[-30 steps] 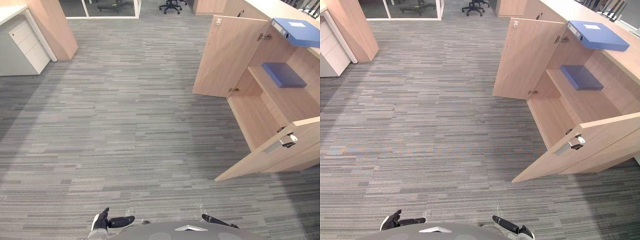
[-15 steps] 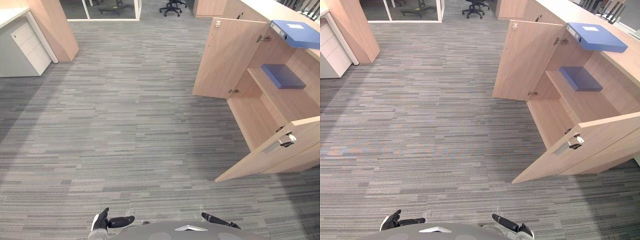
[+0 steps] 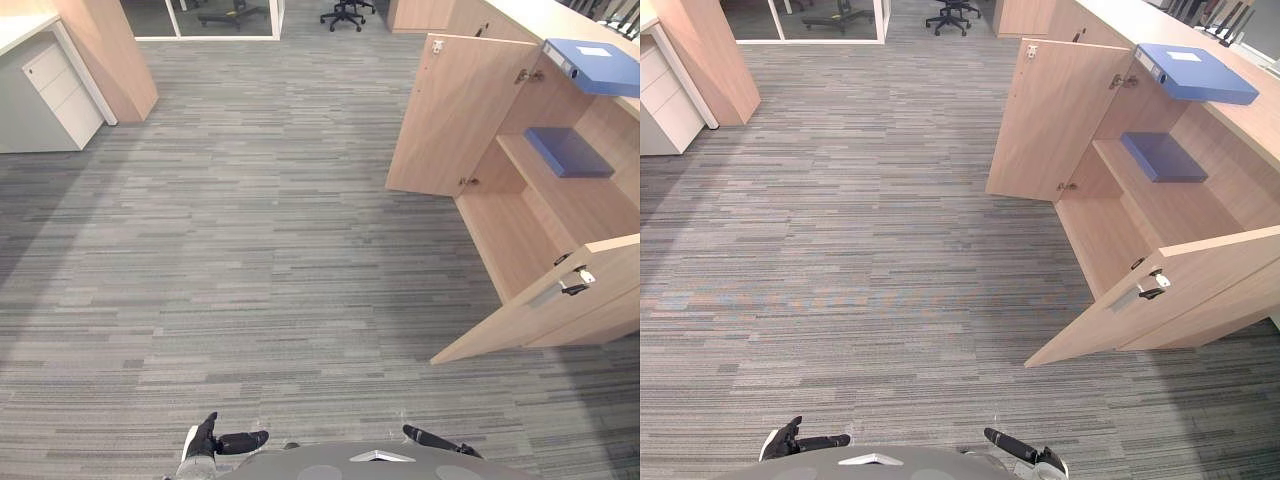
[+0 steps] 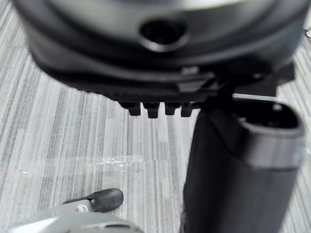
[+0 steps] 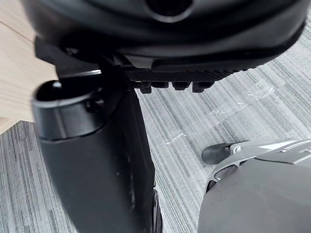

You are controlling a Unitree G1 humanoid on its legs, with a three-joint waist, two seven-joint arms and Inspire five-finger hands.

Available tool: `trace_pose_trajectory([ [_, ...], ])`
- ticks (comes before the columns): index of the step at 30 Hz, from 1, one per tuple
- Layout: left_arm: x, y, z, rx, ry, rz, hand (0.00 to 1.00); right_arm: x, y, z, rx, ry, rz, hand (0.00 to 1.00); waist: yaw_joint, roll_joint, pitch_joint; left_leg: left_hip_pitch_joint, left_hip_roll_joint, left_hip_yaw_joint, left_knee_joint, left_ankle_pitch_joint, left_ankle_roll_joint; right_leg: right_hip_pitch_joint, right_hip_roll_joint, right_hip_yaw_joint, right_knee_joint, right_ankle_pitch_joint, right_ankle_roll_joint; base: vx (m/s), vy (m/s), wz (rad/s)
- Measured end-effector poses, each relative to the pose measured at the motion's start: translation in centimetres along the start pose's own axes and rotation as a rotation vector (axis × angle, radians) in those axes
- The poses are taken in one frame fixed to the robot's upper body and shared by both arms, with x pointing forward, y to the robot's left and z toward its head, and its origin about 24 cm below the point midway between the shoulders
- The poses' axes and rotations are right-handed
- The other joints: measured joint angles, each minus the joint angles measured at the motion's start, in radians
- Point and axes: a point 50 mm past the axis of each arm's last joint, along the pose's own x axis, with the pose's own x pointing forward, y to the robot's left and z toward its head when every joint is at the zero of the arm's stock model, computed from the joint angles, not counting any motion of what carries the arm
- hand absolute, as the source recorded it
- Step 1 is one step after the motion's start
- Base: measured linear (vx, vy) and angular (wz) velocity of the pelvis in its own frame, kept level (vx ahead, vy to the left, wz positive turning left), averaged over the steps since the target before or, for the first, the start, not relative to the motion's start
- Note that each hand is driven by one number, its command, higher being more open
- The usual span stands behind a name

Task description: Walk over to the cabinet, pick up the folder, carry it to the office cabinet, place the folder inside the office cabinet, then close the office cabinet door

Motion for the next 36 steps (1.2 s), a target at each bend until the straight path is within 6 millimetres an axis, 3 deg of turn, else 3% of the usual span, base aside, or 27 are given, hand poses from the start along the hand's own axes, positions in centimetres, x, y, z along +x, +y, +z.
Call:
trace_pose_trajectory([
  [15, 0.1, 0.3, 0.6, 0.07, -0.045, 0.016, 1.0, 0.0, 0.3, 0.1, -0.026, -0.007, 0.005, 1.0, -0.003, -0.013, 0.008, -0.011, 0.007, 0.011, 0.008, -0.005, -0.006, -0.002, 0.008, 0.007, -0.017, 0.009, -0.001, -0.02, -0.016, -0.01],
  [17, 0.2, 1.0, 1.6, 0.054, -0.075, 0.043, 1.0, 0.0, 0.7, 0.5, -0.021, -0.018, 0.011, 1.0, -0.002, -0.027, 0.039, -0.103, 0.035, 0.016, 0.196, -0.099, -0.013, -0.01, 0.016, 0.007, -0.001, 0.002, -0.012, 0.01, -0.063, -0.1],
  [18, 0.3, 1.0, 2.0, 0.031, -0.088, 0.055, 1.0, 0.0, 0.8, 0.7, -0.015, -0.021, 0.011, 1.0, 0.0, -0.024, 0.051, -0.134, 0.053, 0.021, 0.276, -0.139, -0.016, -0.011, 0.023, 0.007, 0.008, -0.004, -0.021, -0.03, -0.061, -0.19],
  [19, 0.2, 0.9, 2.2, -0.027, -0.099, 0.08, 1.0, 0.0, 0.5, 0.9, 0.0, -0.027, -0.004, 1.0, 0.004, -0.001, 0.071, -0.195, 0.114, 0.04, 0.454, -0.221, -0.025, -0.003, 0.057, 0.009, 0.018, -0.024, -0.048, -0.05, -0.041, -0.18],
  [22, 0.1, 1.2, 3.1, -0.112, -0.133, 0.116, 1.0, 0.0, 0.4, 1.0, 0.012, -0.041, -0.021, 1.0, 0.006, 0.008, 0.083, -0.331, 0.211, 0.095, 0.792, -0.214, -0.022, 0.014, 0.087, 0.035, 0.025, -0.047, -0.074, -0.01, -0.023, -0.22],
  [23, 0.1, 1.4, 3.2, -0.136, -0.144, 0.13, 1.0, 0.0, 0.3, 1.1, 0.006, -0.042, -0.035, 1.0, 0.01, 0.01, 0.091, -0.389, 0.228, 0.089, 0.87, -0.252, -0.021, 0.034, 0.081, 0.056, 0.039, -0.066, -0.072, 0.12, 0.012, -0.25],
  [26, 0.0, 1.1, 3.4, -0.146, -0.162, 0.132, 1.0, 0.1, -0.1, 1.2, 0.011, -0.045, -0.054, 1.0, 0.006, 0.014, 0.088, -0.433, 0.199, 0.077, 0.718, -0.251, -0.027, 0.037, 0.032, 0.085, 0.056, -0.094, -0.06, 0.17, 0.12, -0.35],
  [28, 0.0, 0.9, 3.4, -0.165, -0.157, 0.141, 1.0, 0.1, -0.2, 1.3, 0.009, -0.045, -0.06, 1.0, 0.006, 0.016, 0.088, -0.449, 0.161, 0.065, 0.528, -0.181, -0.045, 0.043, -0.024, 0.106, 0.059, -0.112, -0.031, 0.28, 0.236, -0.38],
  [29, -0.1, 0.7, 3.2, -0.179, -0.148, 0.149, 1.0, 0.1, -0.4, 1.4, 0.005, -0.047, -0.065, 1.0, 0.005, 0.023, 0.089, -0.45, 0.142, 0.056, 0.382, -0.113, -0.06, 0.051, -0.061, 0.118, 0.058, -0.127, -0.008, 0.36, 0.32, -0.36],
  [30, -0.2, 0.3, 3.1, -0.201, -0.139, 0.151, 1.0, 0.2, -0.9, 1.5, -0.004, -0.048, -0.075, 1.0, 0.006, 0.042, 0.082, -0.451, 0.141, 0.04, 0.254, -0.052, -0.084, 0.057, -0.083, 0.137, 0.058, -0.144, 0.02, 0.38, 0.351, -0.35],
  [31, -0.2, 0.0, 2.9, -0.221, -0.13, 0.15, 1.0, 0.2, -1.1, 1.6, -0.009, -0.051, -0.079, 1.0, 0.007, 0.052, 0.081, -0.45, 0.144, 0.038, 0.224, -0.012, -0.093, 0.061, -0.094, 0.14, 0.058, -0.155, 0.037, 0.43, 0.398, -0.3],
  [32, -0.3, -0.1, 2.4, -0.238, -0.108, 0.153, 1.0, 0.2, -1.0, 1.5, -0.023, -0.049, -0.076, 1.0, 0.014, 0.052, 0.075, -0.443, 0.12, 0.061, 0.255, 0.096, -0.064, 0.086, -0.136, 0.141, 0.058, -0.18, 0.06, 0.49, 0.386, -0.29],
  [33, -0.2, 0.3, 2.6, -0.239, -0.113, 0.166, 1.0, 0.2, -0.6, 1.4, -0.03, -0.037, -0.062, 1.0, 0.018, 0.022, 0.066, -0.456, 0.09, 0.083, 0.306, 0.083, -0.022, 0.095, -0.17, 0.138, 0.077, -0.179, 0.055, 0.5, 0.344, -0.21],
  [36, 0.0, 1.1, 2.9, -0.211, -0.118, 0.177, 1.0, 0.1, 1.0, 1.9, -0.026, -0.051, -0.014, 1.0, 0.027, -0.014, 0.043, -0.436, 0.046, 0.124, 0.352, 0.002, 0.013, 0.059, -0.23, 0.146, 0.163, -0.108, 0.055, 0.43, 0.227, -0.27],
])
